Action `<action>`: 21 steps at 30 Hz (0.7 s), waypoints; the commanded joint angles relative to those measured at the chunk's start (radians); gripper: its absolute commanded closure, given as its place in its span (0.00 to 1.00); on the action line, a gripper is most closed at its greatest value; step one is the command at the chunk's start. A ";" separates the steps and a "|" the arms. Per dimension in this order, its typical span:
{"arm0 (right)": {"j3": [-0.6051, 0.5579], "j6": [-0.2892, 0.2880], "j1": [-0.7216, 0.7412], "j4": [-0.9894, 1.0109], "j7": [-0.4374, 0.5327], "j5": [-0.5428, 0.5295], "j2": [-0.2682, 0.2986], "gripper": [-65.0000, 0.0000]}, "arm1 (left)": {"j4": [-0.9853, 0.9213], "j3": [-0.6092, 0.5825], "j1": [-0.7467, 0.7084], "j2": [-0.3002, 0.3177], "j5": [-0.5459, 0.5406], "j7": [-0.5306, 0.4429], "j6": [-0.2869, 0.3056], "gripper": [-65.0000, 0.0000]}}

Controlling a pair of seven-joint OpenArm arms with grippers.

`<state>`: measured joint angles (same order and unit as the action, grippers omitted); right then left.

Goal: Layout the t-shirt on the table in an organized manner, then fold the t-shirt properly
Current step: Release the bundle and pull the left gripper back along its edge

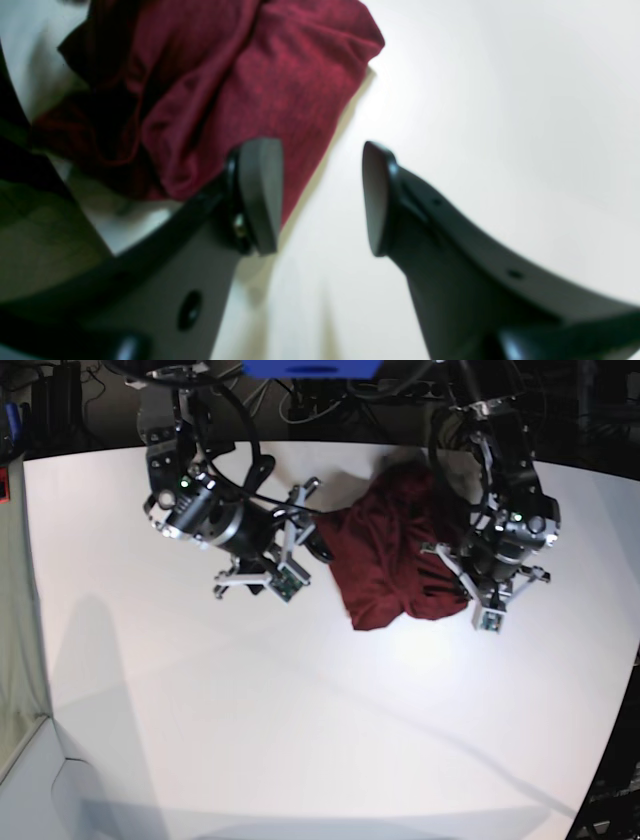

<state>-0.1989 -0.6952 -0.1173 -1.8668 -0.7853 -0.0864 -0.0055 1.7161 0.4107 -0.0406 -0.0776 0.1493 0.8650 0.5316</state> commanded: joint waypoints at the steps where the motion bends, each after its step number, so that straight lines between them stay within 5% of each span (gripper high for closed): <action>1: 0.000 -0.003 0.009 -0.015 0.023 -0.014 -0.003 0.59 | 0.031 0.000 0.012 0.002 -0.007 -0.014 0.002 1.00; 21: -0.003 -0.003 0.011 -0.015 0.023 -0.020 -0.003 0.59 | 0.154 0.066 0.006 -0.008 -0.009 -0.011 0.002 0.99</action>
<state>-0.1993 -0.6952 -0.1169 -1.8668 -0.7856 -0.0868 -0.0055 1.8572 0.4786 -0.0494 -0.0860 0.1467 0.8715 0.5323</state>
